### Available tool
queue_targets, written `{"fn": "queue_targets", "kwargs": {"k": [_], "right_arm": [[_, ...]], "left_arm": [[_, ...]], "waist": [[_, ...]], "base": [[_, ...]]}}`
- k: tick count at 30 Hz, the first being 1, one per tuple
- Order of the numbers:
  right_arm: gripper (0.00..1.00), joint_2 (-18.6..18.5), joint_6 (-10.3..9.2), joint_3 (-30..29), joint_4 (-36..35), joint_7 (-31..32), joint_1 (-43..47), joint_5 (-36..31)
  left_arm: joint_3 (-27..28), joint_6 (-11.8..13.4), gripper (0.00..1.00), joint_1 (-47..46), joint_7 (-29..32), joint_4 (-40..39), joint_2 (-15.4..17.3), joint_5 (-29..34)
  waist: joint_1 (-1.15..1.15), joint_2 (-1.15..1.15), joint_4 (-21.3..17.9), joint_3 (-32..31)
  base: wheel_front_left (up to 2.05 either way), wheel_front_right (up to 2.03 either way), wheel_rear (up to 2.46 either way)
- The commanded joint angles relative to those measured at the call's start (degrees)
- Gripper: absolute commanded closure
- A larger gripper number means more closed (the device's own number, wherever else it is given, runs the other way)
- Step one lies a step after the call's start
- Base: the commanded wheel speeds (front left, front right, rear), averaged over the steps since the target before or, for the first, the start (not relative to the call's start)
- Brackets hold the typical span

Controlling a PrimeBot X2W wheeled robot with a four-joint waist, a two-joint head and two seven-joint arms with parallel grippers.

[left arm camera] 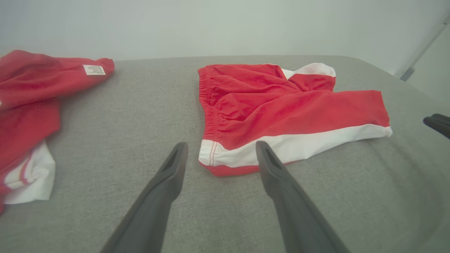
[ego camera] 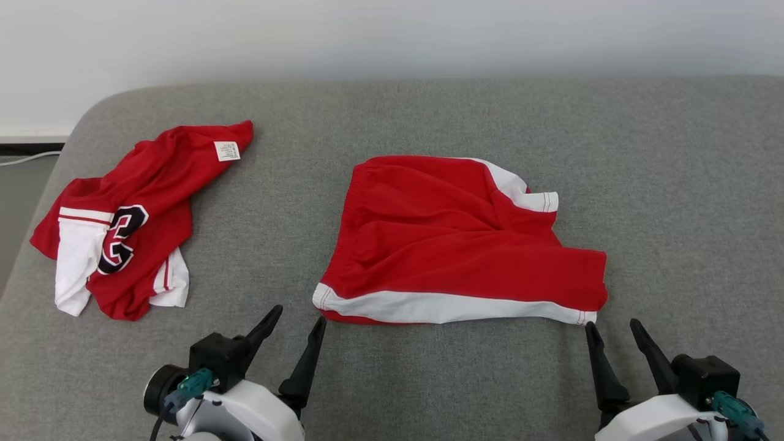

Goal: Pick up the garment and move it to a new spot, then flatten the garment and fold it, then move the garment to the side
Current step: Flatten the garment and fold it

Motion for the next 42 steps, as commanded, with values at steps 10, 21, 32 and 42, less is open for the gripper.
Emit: {"fn": "queue_targets", "kwargs": {"k": [10, 21, 32, 42], "right_arm": [[0.00, -0.6, -0.01, 3.3, 4.2, -2.8, -6.7, 1.1], [0.00, -0.4, -0.01, 5.9, 8.1, -3.7, -10.2, 2.5], [0.56, -0.3, -0.01, 7.5, 9.3, -3.8, -12.2, 3.3], [1.00, -0.3, -0.01, 6.7, 7.0, -3.8, -10.7, 3.6]], "left_arm": [[1.9, -6.5, 0.00, -9.1, -1.3, 8.7, -1.6, -1.3], [2.1, -10.4, 0.00, -11.8, -2.7, 14.0, -3.2, -2.1], [1.6, -13.4, 0.44, -13.2, -2.4, 16.7, -4.5, -3.5], [1.5, -14.4, 1.00, -13.8, -2.3, 14.6, -4.0, -3.8]], "waist": [[0.00, 0.00, -2.1, 6.1], [0.00, 0.00, -2.5, 8.4], [0.00, 0.00, -2.9, 9.6], [0.00, 0.00, -2.9, 9.7]], "base": [[0.00, 0.00, 0.00], [0.00, 0.00, 0.00], [0.00, 0.00, 0.00], [0.00, 0.00, 0.00]]}}
